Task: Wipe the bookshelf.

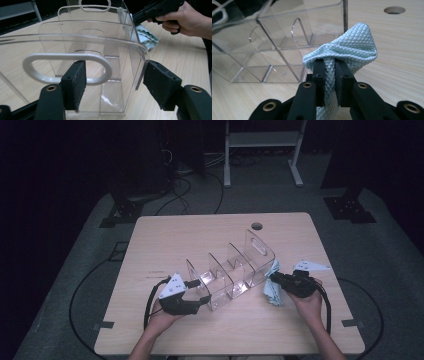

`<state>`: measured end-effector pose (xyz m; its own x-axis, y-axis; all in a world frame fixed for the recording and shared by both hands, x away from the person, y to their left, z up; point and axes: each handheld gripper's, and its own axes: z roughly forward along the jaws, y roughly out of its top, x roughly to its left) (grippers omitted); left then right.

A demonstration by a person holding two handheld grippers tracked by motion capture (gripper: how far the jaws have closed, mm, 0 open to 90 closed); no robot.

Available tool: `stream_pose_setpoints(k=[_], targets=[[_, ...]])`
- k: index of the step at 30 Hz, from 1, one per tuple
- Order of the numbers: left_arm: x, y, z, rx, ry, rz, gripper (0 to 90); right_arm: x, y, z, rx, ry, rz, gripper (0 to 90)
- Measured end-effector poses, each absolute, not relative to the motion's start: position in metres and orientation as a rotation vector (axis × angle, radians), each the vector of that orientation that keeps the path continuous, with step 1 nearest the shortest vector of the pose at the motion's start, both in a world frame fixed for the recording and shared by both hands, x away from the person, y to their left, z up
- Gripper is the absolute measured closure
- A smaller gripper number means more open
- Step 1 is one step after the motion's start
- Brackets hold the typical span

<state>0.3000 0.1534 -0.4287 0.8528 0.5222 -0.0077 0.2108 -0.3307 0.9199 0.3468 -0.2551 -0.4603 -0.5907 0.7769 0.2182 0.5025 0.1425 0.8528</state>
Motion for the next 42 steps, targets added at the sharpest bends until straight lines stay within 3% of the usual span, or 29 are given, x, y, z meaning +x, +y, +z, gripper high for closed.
stream_pose_setpoints(k=[10, 18, 37, 39, 42], targets=[[0.302, 0.177, -0.423, 1.908, 0.574, 0.403, 31.2, 0.340, -0.256, -0.453, 1.210, 2.134, 1.453, 79.4], [0.326, 0.190, -0.428, 1.869, 0.677, 0.455, 27.8, 0.339, -0.255, -0.453, 1.207, 2.129, 1.466, 79.4], [0.365, 0.174, -0.434, 1.906, 0.731, 0.515, 19.9, 0.339, -0.255, -0.451, 1.186, 2.128, 1.473, 79.4], [0.366, 0.172, -0.435, 1.902, 0.738, 0.510, 23.0, 0.340, -0.256, -0.450, 1.182, 2.133, 1.471, 79.3], [0.367, 0.169, -0.436, 1.903, 0.756, 0.511, 37.4, 0.341, -0.254, -0.450, 1.180, 2.136, 1.479, 79.3]])
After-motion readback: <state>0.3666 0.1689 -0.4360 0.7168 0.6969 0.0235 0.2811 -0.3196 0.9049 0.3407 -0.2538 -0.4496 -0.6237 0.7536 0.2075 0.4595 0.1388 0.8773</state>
